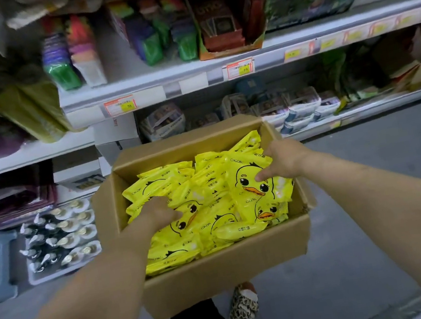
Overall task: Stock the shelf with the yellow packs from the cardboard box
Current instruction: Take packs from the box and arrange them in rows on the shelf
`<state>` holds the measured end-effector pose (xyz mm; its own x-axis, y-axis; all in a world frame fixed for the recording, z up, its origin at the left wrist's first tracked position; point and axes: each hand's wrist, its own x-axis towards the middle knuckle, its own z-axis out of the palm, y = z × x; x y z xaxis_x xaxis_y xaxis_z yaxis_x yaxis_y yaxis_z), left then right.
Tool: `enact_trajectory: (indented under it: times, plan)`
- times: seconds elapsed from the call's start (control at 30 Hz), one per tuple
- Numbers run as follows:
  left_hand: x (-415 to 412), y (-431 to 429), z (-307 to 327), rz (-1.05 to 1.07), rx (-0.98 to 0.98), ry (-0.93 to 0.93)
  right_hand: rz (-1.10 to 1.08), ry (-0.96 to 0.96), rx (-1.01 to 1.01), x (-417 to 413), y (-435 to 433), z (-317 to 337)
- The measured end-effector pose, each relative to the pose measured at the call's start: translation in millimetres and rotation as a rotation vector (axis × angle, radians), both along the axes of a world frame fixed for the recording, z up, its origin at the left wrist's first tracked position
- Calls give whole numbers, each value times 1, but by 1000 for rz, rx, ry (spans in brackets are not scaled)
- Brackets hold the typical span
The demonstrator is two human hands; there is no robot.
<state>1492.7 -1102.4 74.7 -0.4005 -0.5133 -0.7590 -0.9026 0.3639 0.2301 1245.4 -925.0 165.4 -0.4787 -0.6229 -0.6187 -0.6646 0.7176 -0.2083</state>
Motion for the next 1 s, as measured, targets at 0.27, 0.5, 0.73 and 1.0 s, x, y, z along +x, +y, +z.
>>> enact_trajectory:
  times: [0.27, 0.5, 0.73, 1.0]
  plan:
    - [-25, -18, 110, 265, 169, 484, 65, 119, -82, -35, 0, 77]
    - [-24, -49, 248, 378, 86, 719, 168, 243, -288, -50, -40, 184]
    - [-15, -74, 355, 323, -176, 786, 181, 258, -524, -51, -88, 274]
    - [-35, -155, 406, 457, -131, 887, 139, 301, -705, -58, -150, 328]
